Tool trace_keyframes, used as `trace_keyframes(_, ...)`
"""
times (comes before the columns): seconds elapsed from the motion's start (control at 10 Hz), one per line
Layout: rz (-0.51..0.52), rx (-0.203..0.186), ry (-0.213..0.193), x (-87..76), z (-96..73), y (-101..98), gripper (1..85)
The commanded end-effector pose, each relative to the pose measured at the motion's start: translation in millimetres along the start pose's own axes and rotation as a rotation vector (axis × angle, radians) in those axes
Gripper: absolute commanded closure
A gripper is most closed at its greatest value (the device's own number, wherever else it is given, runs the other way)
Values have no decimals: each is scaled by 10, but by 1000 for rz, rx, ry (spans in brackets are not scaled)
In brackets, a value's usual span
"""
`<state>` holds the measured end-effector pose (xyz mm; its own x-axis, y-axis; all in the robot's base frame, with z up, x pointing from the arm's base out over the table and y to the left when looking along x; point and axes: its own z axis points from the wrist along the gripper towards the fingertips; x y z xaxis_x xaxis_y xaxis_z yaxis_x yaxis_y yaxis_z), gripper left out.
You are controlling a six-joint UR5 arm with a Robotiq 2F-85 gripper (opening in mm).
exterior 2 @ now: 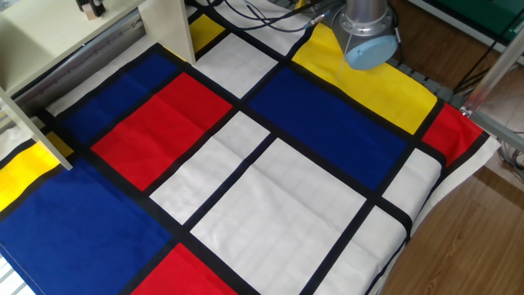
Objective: Take the object down from the shelf
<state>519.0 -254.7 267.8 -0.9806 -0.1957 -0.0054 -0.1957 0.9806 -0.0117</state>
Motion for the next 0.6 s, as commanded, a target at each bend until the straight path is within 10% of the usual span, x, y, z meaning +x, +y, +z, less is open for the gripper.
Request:
trace_keyframes(0.0,30,7,-8,-33,-42,14,843)
trace_keyframes(0.5,53,18,-2,-88,-164,110,843)
